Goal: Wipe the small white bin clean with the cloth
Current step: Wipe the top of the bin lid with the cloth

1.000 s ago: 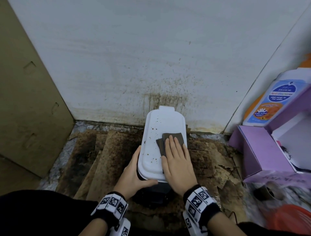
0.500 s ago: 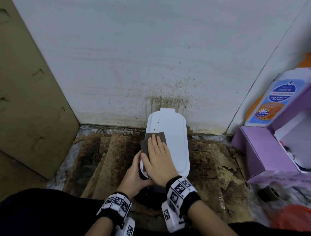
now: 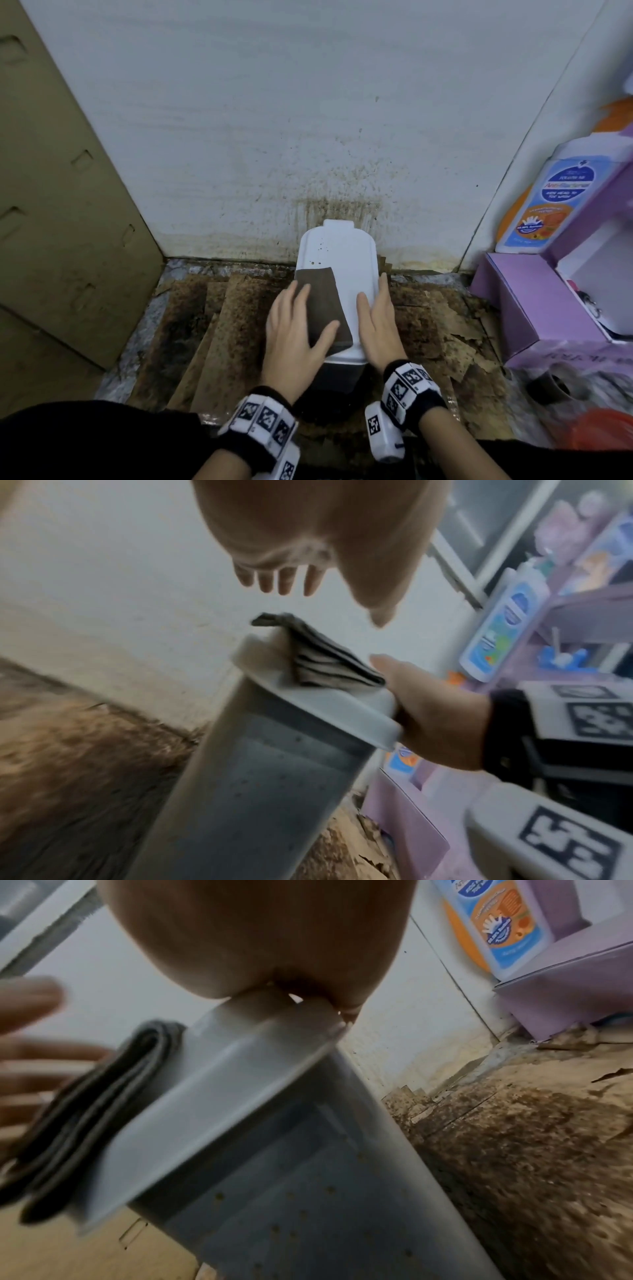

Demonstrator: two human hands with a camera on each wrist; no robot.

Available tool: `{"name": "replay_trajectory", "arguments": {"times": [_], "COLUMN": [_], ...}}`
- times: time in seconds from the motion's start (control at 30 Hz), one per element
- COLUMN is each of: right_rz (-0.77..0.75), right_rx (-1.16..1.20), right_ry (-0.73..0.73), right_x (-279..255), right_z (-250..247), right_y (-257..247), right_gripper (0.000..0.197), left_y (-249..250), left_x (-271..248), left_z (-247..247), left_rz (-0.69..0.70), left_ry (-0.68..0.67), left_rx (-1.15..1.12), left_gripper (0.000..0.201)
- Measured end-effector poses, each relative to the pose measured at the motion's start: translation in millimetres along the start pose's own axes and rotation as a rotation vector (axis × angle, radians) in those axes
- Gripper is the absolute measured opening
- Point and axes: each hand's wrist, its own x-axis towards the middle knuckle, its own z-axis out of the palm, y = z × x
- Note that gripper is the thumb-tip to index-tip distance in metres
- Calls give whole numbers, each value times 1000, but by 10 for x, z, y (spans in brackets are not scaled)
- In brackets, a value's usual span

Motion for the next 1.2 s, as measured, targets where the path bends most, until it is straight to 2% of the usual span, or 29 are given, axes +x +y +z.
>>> {"name": "replay_trajectory", "arguments": {"times": [0.07,0.1,0.23,0.4,0.53,0.73,0.87,1.03,1.2], "right_rz": [-2,-4,-32,-41,-41,-24,-15,-17,-15], "right_rx": [-25,-37,-70,-36,-17,-4,11,12,8], "right_ry": [19,25,33,83,75,86,88,97,101], "right_x": [13,17,25,41,38,0,-13,18,39], "right_z": [40,46,40,91,85,69,53,74,84], "right_y": [42,68,138,172,175,156,147,166,179], "right_gripper": [69,67,63,60,61,63,61,60,59], "left_y": [115,164,256,203,53,-149,-106,-90,-118], "left_x": [73,107,193,196,189,171,179,278,508], "left_z": [140,204,393,422,315,173,197,148,82], "left_rz": [4,-12,-60,-54,6,75,39,12,-34], "left_ry": [20,11,-57,-90,-150,-222,-234,-327,-427], "left_rx": [105,147,335,395,348,65,33,0,-90], "left_gripper": [60,58,73,76,77,75,84,87,76]}}
